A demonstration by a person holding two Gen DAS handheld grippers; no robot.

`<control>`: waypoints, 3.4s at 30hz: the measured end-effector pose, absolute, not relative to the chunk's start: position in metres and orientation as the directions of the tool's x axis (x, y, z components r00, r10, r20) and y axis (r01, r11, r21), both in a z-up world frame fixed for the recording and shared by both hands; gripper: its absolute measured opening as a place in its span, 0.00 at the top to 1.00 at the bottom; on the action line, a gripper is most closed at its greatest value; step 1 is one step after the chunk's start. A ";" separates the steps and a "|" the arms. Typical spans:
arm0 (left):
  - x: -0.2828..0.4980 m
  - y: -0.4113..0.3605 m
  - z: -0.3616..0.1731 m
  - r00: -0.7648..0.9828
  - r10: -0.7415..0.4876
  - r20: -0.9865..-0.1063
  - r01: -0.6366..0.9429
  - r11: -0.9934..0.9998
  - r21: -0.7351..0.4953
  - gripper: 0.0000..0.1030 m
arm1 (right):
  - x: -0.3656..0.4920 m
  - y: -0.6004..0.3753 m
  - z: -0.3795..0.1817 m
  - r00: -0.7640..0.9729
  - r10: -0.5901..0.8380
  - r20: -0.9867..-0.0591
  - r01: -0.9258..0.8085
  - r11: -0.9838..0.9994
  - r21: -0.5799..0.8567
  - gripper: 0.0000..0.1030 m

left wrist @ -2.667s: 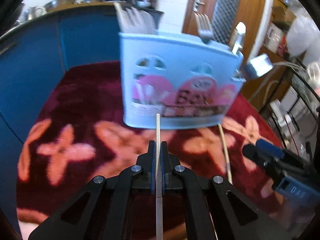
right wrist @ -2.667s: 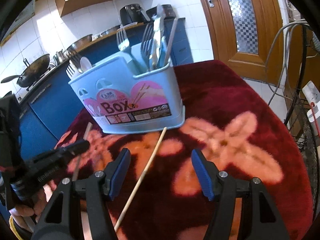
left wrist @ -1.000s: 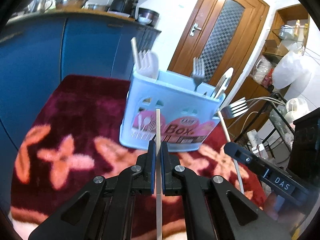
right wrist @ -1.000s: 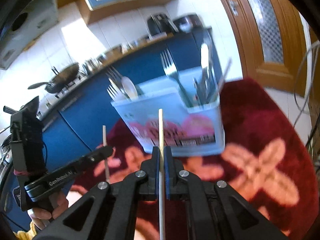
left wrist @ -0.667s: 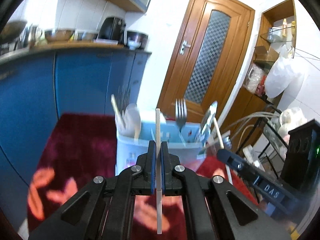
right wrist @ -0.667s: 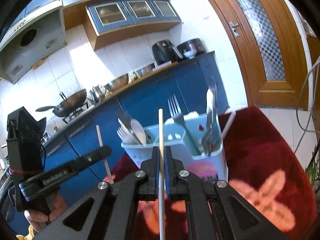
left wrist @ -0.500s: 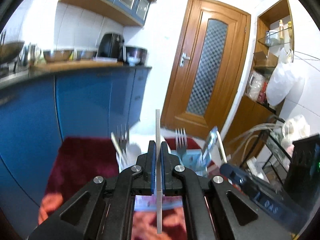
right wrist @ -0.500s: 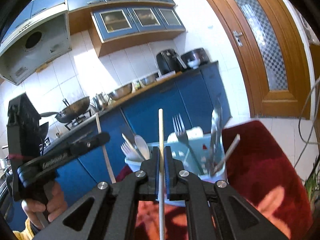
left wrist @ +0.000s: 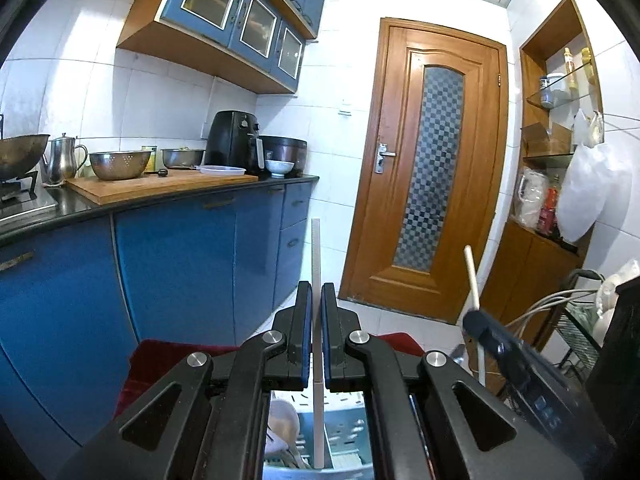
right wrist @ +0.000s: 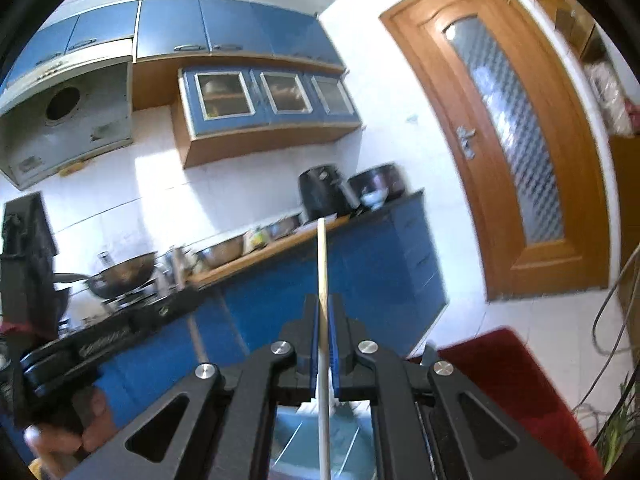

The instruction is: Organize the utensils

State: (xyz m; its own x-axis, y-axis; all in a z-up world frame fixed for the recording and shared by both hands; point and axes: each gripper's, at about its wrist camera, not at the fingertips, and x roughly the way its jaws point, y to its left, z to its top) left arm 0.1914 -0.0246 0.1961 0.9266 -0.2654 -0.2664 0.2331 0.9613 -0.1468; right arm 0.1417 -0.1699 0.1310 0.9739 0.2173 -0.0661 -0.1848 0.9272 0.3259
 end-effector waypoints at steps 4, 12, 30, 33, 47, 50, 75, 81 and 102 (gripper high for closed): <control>0.205 -0.027 0.186 0.931 -0.255 -0.262 0.227 0.965 -0.133 0.97 | 0.159 -0.164 0.123 0.990 0.131 -0.049 -0.111 0.950 0.291 0.94; 0.221 -0.028 0.159 0.911 -0.292 -0.290 0.251 0.953 -0.172 0.98 | 0.172 -0.158 0.096 0.995 0.079 -0.067 -0.059 0.962 0.268 0.94; 0.218 -0.038 0.116 0.870 -0.327 -0.369 0.290 0.944 -0.154 0.97 | 0.162 -0.153 0.067 0.984 0.117 -0.136 -0.080 0.964 0.253 0.66; 0.214 -0.041 0.114 0.865 -0.321 -0.386 0.294 0.947 -0.128 0.77 | 0.157 -0.152 0.071 0.981 0.134 -0.137 -0.096 0.962 0.254 0.58; 0.170 -0.032 0.139 0.876 -0.292 -0.385 0.279 0.956 -0.092 0.71 | 0.110 -0.165 0.104 0.969 0.198 -0.150 -0.145 0.941 0.304 0.50; 0.156 -0.028 0.145 0.881 -0.275 -0.384 0.266 0.961 -0.078 0.69 | 0.095 -0.164 0.109 0.965 0.195 -0.178 -0.139 0.947 0.289 0.49; 0.103 -0.022 0.069 0.856 -0.119 -0.503 0.123 0.992 -0.026 0.40 | 0.053 -0.156 0.028 0.861 0.174 -0.478 -0.077 0.974 0.215 0.13; 0.105 -0.026 0.049 0.869 -0.105 -0.483 0.107 0.994 -0.025 0.40 | 0.057 -0.155 0.012 0.860 0.148 -0.489 -0.063 0.981 0.186 0.13; 0.111 -0.025 0.030 0.880 -0.087 -0.466 0.091 0.996 -0.015 0.40 | 0.069 -0.161 -0.005 0.856 0.132 -0.500 -0.038 0.980 0.195 0.13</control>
State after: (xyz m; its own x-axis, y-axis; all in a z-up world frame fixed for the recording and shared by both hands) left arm 0.1111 -0.0254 0.0303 0.8803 -0.0873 -0.4663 0.0911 0.9957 -0.0145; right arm 0.0687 -0.1606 -0.0046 0.8560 0.1323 -0.4997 -0.0379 0.9802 0.1945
